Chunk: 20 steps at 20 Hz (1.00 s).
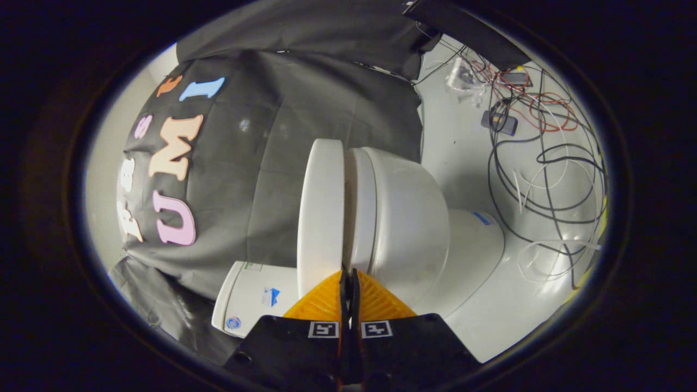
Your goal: Open the toilet lid.
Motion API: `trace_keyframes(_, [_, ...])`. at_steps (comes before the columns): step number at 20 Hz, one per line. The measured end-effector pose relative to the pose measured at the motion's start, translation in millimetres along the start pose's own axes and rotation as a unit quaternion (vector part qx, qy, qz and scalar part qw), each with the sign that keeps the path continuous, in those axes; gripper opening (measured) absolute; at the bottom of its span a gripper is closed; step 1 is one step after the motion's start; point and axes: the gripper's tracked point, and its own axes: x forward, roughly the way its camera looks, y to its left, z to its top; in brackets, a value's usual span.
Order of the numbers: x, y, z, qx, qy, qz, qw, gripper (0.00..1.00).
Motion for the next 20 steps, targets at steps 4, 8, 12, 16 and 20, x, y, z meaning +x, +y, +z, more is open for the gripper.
trace_keyframes(4, [-3.2, 5.0, -0.4, -0.045, -0.018, -0.036, 0.998, 0.01])
trace_keyframes(8, [-10.7, 32.5, 3.9, -0.037, -0.033, -0.020, 0.999, 0.01])
trace_keyframes(12, [-15.2, 54.0, 1.8, -0.089, -0.024, -0.021, 0.995, 0.01])
trace_keyframes(16, [-19.1, 77.1, 1.6, -0.146, -0.033, -0.021, 0.989, 0.01])
trace_keyframes(20, [-24.2, 108.4, 2.4, -0.168, -0.045, -0.005, 0.985, 0.01])
